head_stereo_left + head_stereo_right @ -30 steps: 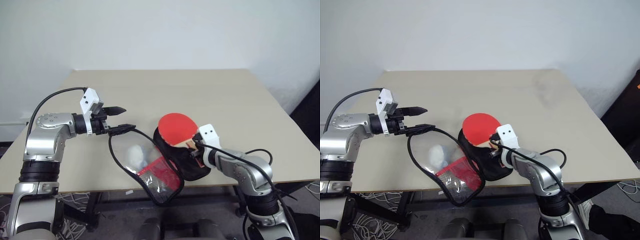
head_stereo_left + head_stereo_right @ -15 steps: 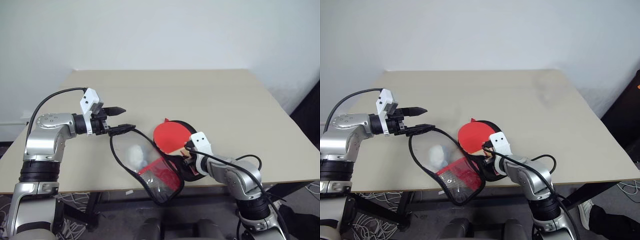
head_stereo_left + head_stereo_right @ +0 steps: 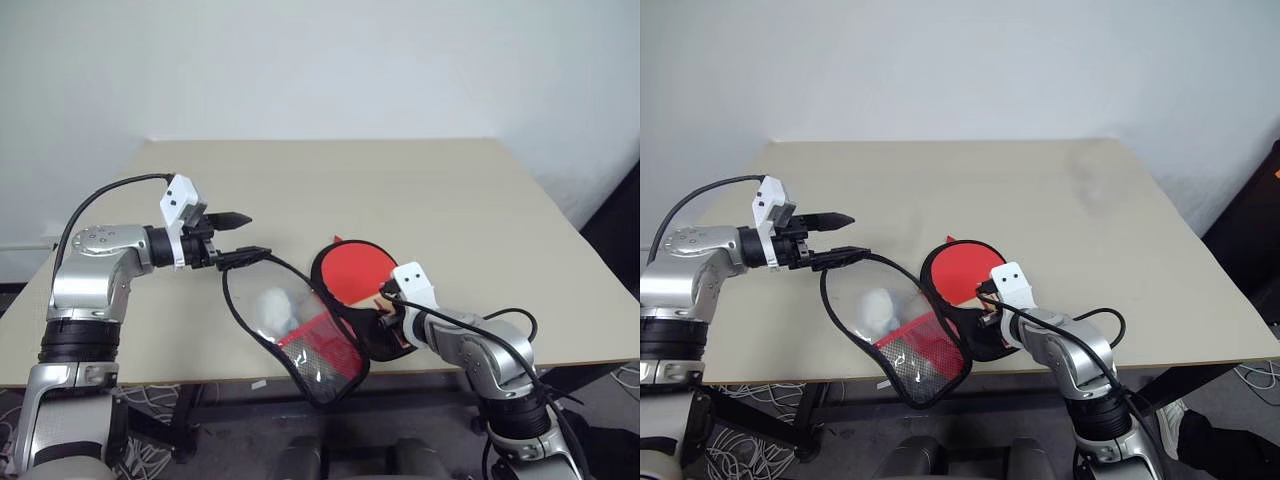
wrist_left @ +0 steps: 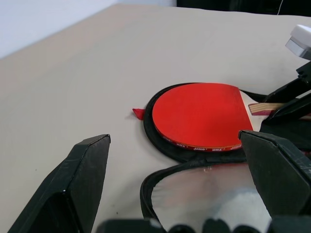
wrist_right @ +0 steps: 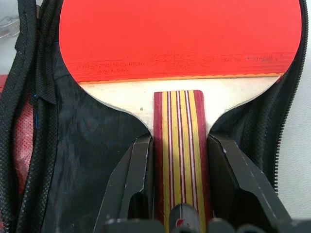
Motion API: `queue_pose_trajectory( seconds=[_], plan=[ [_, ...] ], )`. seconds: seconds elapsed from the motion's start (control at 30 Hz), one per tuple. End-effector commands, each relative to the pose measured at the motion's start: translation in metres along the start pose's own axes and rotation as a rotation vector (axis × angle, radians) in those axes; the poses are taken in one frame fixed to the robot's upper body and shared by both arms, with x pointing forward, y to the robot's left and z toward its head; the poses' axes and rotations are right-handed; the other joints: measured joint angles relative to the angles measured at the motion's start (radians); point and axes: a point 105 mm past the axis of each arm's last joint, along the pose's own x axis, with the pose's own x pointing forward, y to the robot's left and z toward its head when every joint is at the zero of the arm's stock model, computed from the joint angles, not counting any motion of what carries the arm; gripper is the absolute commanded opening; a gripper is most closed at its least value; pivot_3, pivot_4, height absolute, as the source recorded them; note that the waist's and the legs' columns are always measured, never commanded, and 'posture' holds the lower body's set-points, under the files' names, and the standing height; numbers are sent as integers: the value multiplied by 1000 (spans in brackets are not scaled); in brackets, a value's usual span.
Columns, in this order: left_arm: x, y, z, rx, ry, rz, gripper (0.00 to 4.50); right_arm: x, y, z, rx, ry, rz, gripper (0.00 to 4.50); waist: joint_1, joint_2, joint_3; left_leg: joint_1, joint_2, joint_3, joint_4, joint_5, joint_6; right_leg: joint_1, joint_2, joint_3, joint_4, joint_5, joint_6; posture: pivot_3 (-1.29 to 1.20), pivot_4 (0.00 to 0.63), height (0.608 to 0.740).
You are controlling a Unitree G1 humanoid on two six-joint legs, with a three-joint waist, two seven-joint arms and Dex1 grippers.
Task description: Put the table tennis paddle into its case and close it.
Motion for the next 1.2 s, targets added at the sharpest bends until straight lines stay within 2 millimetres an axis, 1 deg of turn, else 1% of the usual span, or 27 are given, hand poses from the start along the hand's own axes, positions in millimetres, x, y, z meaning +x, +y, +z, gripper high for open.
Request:
queue_pose_trajectory(
  seconds=[0.03, 0.2, 0.47, 0.53, 0.6, 0.63, 0.67, 0.73, 0.77, 0.8, 0.83, 0.9, 0.93, 0.97, 1.03, 1.07, 1.13, 1.2],
  plan=[
    [-2, 3, 16, 45, -32, 12, 4500, -2, -6, 15, -1, -47, -41, 1178, -1, 0, 0, 0, 0, 0, 0, 0, 0, 0, 0, 0, 0, 0, 0, 0, 0, 740],
    [-4, 3, 16, 44, -32, 17, 4500, 2, 4, 25, 4, -66, -8, 1178, -2, 0, 0, 0, 0, 0, 0, 0, 0, 0, 0, 0, 0, 0, 0, 0, 0, 740],
    [-6, 3, 15, 42, -30, 24, 4500, 4, 3, 14, 3, -29, -9, 1178, -2, 0, 0, 0, 0, 0, -1, 0, 0, 0, 0, 0, 0, 0, 0, 0, 0, 740],
    [-6, 3, 14, 41, -29, 23, 4500, 4, 3, 13, -2, -23, -10, 1919, -2, 0, 0, 0, 0, 0, -1, 0, 0, 0, 0, 0, 0, 0, 0, 0, 0, 740],
    [-6, 2, 14, 41, -29, 21, 4500, 4, 3, 13, -7, -19, -10, 2517, -2, 0, 0, 1, 0, 0, -1, 0, 0, 0, 0, 0, 0, 0, 0, 0, 0, 740],
    [-6, 1, 13, 38, -29, 17, 4500, 2, 4, 14, -9, -31, 0, 2823, -2, 0, 0, 1, 0, 0, -1, 0, 0, 0, 0, 0, 0, 0, 0, 0, 0, 740],
    [-6, 0, 13, 35, -27, 12, 4500, -1, 3, 17, -6, -50, 7, 3224, -2, 0, 0, 0, 0, 0, -1, 0, 0, 0, 0, 0, 0, 0, 0, 0, 0, 740],
    [-8, -3, 12, 23, -21, -10, 4500, -11, -2, 23, -12, -90, 19, 3920, -2, 0, 0, 0, 0, 0, -1, 0, 0, 0, 0, 0, 0, 0, 0, 0, 0, 740],
    [-10, -4, 12, 21, -16, -16, 4500, -18, -4, 28, -22, -115, 39, 4294, -2, 0, 0, 0, 0, 0, -1, 0, 0, 0, 0, 0, 0, 0, 0, 0, 0, 740],
    [-14, -4, 11, 20, -11, -16, 4500, -30, -6, 36, -32, -161, 76, 4472, -1, 0, 0, 0, 0, 0, -1, 0, 0, 0, 0, 0, 0, 0, 0, 0, 0, 740],
    [-17, -2, 10, 25, -1, -8, 4500, -44, -5, 47, -43, -216, 139, 4472, -1, 0, 1, 0, 0, -1, -1, 0, 0, 0, 0, 0, 0, 0, 0, 0, 0, 740],
    [-24, 2, 8, 33, 10, 8, 4500, -79, -5, 67, -109, -321, 291, 4472, -1, 1, 2, 0, 0, -1, -1, 0, 0, 0, -1, 0, -1, -1, 1, 0, 0, 740],
    [-27, 3, 7, 32, 14, 12, 4500, -93, -8, 73, -146, -347, 333, 4472, -1, 1, 2, 0, 0, -1, -1, 0, 0, 0, -1, 0, -1, -1, 2, 0, 0, 740],
    [-31, 4, 6, 28, 20, 11, 4500, -105, -17, 78, -183, -366, 348, 4472, 0, 2, 2, 0, 0, -1, 0, 0, 0, 0, -1, 0, -1, -1, 2, 0, 0, 740],
    [-38, 6, 1, 22, 40, 21, 4112, -124, -43, 87, -236, -370, 333, 4500, 0, 1, 2, 1, 1, 0, -1, 0, 0, 1, -1, -1, -2, -2, 2, 0, 0, 740],
    [-42, 7, -2, 17, 54, 26, 3893, -129, -53, 89, -263, -365, 316, 4500, 0, 1, 2, 1, 1, 1, -1, 0, 0, 1, -1, -2, -3, -3, 1, 0, 0, 740],
    [-52, 5, -12, 14, 92, 18, 3224, -138, -73, 93, -329, -341, 279, 4500, -1, 0, 2, 1, 1, 2, -1, 0, 0, 1, -2, -3, -3, -3, 0, 0, 0, 740],
    [-61, 2, -17, -7, 109, 15, 2502, -145, -88, 96, -383, -312, 261, 4500, -1, 0, 3, 0, 1, 4, -2, 0, 0, 0, -3, -2, -3, -5, -2, 0, 0, 740]
  ],
)
